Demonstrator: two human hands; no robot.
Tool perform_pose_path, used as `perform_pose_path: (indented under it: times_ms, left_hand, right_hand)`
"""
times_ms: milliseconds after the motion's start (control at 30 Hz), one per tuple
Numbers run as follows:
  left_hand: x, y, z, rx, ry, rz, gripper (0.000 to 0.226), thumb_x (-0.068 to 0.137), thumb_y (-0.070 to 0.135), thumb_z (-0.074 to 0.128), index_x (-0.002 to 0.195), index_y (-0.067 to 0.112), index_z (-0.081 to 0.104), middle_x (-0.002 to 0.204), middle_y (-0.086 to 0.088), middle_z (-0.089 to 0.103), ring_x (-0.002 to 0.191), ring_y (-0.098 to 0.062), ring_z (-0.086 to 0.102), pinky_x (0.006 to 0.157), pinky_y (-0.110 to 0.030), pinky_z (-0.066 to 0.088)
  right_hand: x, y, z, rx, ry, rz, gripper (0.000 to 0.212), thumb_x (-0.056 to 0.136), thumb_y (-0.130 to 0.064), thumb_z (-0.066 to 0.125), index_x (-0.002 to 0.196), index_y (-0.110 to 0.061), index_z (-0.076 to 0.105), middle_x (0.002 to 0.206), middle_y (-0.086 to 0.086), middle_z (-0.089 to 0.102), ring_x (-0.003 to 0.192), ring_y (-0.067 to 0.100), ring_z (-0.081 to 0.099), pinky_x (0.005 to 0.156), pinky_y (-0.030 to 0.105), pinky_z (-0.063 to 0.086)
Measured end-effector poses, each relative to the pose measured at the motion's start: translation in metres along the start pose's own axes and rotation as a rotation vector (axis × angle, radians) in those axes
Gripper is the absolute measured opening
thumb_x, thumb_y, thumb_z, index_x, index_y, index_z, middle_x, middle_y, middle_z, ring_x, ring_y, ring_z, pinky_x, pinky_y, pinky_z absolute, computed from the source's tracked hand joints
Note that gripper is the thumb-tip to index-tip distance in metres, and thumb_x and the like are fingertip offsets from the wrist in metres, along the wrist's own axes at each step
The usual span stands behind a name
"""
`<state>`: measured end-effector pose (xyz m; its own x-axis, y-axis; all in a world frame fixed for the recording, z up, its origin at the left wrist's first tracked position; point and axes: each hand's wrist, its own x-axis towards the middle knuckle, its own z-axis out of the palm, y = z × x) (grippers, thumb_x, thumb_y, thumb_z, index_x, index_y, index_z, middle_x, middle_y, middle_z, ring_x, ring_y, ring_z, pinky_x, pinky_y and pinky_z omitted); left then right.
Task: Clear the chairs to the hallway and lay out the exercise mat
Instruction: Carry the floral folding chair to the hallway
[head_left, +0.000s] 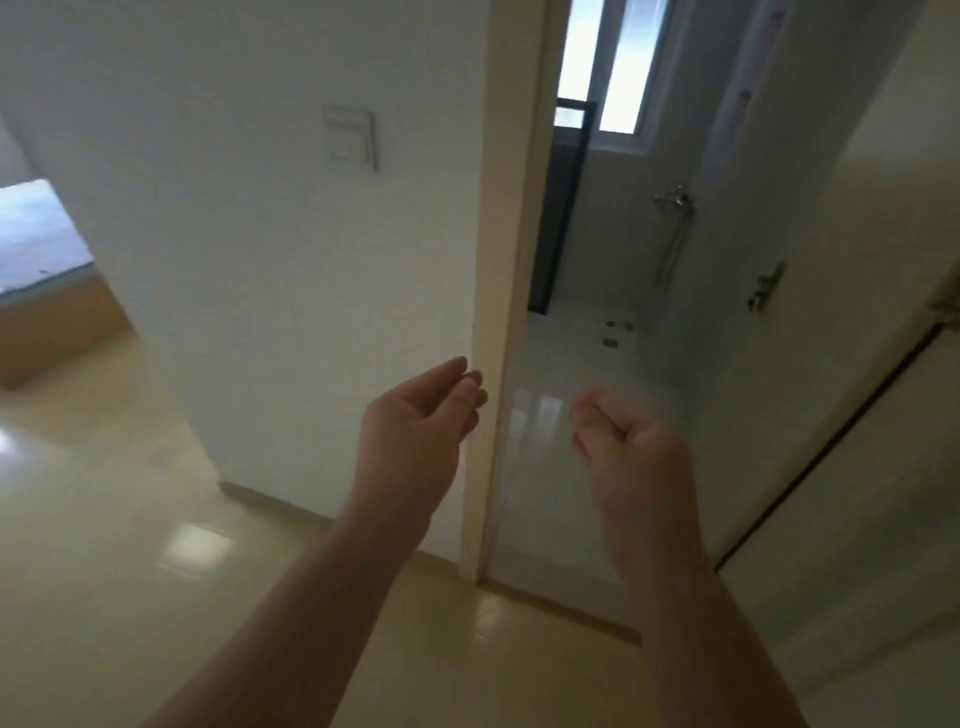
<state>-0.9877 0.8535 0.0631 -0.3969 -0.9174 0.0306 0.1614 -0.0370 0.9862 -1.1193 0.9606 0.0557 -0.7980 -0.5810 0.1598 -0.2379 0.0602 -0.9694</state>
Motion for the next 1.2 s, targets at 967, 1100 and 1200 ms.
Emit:
perform_pose_path:
  times_ms: [967,1100,1200]
  left_hand:
    - [0.225,0.057,-0.497,-0.053,0.954,0.199,0.025,0.095,0.005,0.067,0.119,0.009,0.071,0.099,0.001,0.08,0.098,-0.017,0.076,0.088,-0.03,0.06]
    - [0.26,0.08,-0.529,-0.076,1.08,0.227,0.02,0.095,0.006,0.067,0.113,0.013,0.073,0.098,-0.001,0.08,0.096,-0.017,0.076,0.087,-0.028,0.06]
    - [0.284,0.089,-0.556,-0.097,1.18,0.239,0.018,0.095,0.005,0.066,0.107,0.016,0.073,0.097,0.0,0.08,0.095,-0.017,0.076,0.085,-0.027,0.061]
  right_hand:
    - [0.052,-0.085,0.646,0.257,-0.869,-0.096,0.047,0.096,-0.029,0.069,0.138,-0.01,0.06,0.107,-0.024,0.065,0.112,-0.001,0.066,0.102,0.029,0.053]
    - [0.073,-0.106,0.712,0.288,-0.982,-0.099,0.046,0.095,-0.03,0.071,0.137,-0.013,0.062,0.098,-0.031,0.064,0.107,-0.005,0.066,0.102,0.03,0.053]
    - [0.08,-0.119,0.765,0.296,-1.065,-0.069,0.046,0.094,-0.03,0.072,0.136,-0.013,0.063,0.098,-0.029,0.066,0.11,0.002,0.067,0.103,0.034,0.054]
